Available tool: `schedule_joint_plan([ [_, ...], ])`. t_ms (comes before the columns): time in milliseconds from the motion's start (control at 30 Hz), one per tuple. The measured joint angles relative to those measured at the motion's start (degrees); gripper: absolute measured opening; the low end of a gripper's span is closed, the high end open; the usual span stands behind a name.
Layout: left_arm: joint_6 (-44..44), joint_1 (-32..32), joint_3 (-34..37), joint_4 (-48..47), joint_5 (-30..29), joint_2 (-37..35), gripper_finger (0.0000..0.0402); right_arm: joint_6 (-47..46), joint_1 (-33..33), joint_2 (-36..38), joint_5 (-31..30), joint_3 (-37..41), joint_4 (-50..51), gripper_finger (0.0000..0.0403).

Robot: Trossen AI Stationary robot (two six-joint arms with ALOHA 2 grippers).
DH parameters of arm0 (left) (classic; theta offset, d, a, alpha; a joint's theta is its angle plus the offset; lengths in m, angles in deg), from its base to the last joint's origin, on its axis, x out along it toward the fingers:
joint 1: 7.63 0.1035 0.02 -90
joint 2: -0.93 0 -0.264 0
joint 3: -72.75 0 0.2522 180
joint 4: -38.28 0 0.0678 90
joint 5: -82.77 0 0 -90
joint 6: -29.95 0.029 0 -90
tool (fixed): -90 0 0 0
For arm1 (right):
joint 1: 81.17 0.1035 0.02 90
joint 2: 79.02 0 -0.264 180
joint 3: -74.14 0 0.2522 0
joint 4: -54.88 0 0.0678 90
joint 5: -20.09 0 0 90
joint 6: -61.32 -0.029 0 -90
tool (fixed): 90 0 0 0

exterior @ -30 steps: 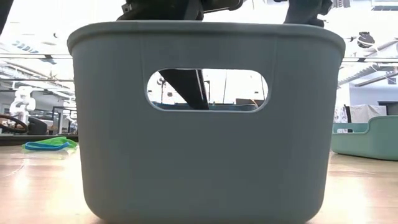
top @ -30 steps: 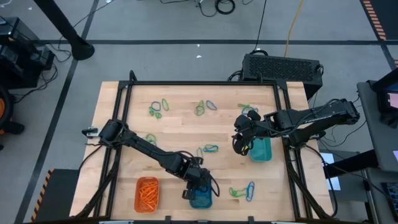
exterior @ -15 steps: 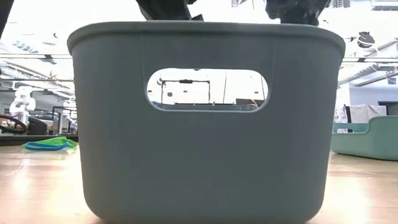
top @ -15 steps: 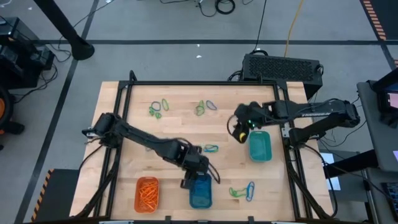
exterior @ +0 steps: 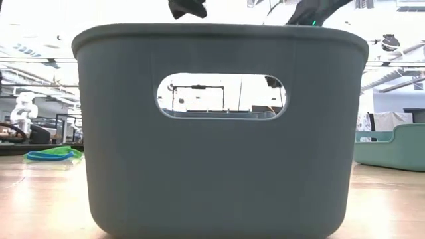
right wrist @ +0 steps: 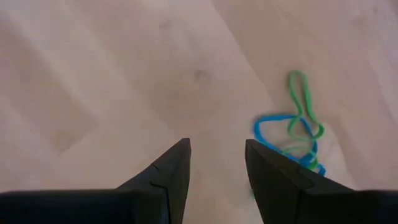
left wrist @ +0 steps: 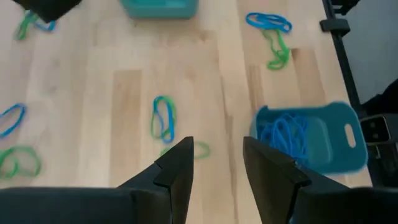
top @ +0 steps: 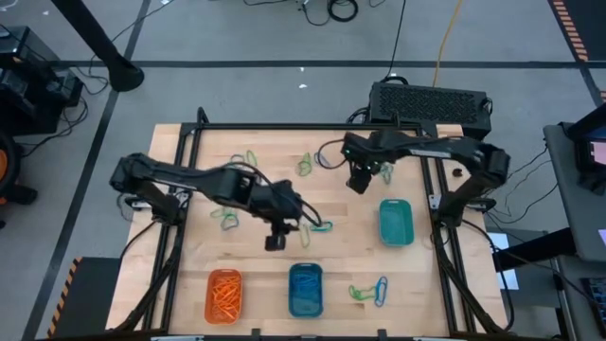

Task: Sort rubber bands into baskets
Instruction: Put the blue rubber band into the blue bin

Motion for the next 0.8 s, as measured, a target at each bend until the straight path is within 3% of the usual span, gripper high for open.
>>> schedule_joint_plan([
  [367, -5.17, 5.58, 14.28, 3.22, 0.55, -12.75, 0.0145, 6.74, -7.89, -10.43, 0.02, 0.0, -1.84, 0.0146],
  [800, -6.6, 9.06, 15.28, 3.04, 1.75, -14.41, 0.0145, 9.46, -11.28, -11.76, 0.35, 3.64, -4.5, 0.0146],
])
